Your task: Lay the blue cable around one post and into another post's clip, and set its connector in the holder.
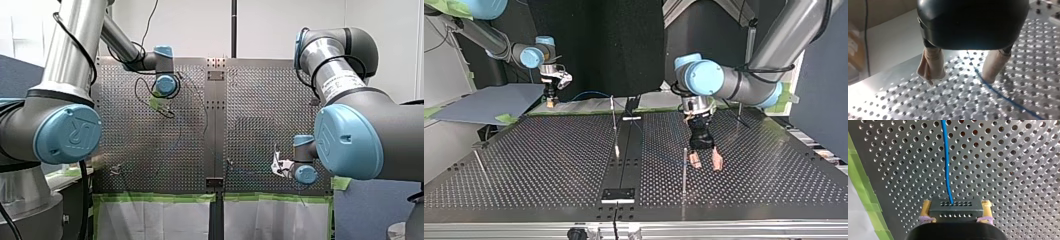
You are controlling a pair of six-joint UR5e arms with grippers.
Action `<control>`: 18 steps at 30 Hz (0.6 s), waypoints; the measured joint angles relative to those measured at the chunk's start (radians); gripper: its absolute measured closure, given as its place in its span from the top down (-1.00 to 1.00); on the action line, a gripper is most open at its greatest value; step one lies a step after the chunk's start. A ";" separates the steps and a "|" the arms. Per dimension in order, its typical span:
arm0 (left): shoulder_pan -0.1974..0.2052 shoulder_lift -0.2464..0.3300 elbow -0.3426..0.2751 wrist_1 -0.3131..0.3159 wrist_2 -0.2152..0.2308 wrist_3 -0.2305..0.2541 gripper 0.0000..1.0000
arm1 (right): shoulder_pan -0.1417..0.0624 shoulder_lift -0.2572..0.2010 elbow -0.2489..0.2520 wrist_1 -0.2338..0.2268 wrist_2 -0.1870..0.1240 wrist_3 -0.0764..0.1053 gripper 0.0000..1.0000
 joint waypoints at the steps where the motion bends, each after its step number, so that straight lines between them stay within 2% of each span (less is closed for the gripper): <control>1: 0.004 0.000 0.000 0.000 -0.001 -0.007 1.00 | 0.000 0.000 0.000 0.000 0.001 -0.001 -1.00; 4: 0.015 -0.002 0.002 0.004 0.001 -0.034 1.00 | -0.002 -0.001 0.000 0.001 0.006 -0.008 -1.00; 8: 0.025 -0.003 0.010 0.011 0.015 -0.067 1.00 | -0.007 -0.011 0.000 0.005 0.015 -0.032 -1.00; 11: 0.028 -0.003 0.021 0.012 0.026 -0.095 1.00 | -0.006 -0.028 0.000 0.016 0.018 -0.042 -1.00; 18: 0.028 -0.007 0.033 0.011 0.038 -0.139 1.00 | 0.003 -0.081 0.005 0.065 0.023 -0.044 -1.00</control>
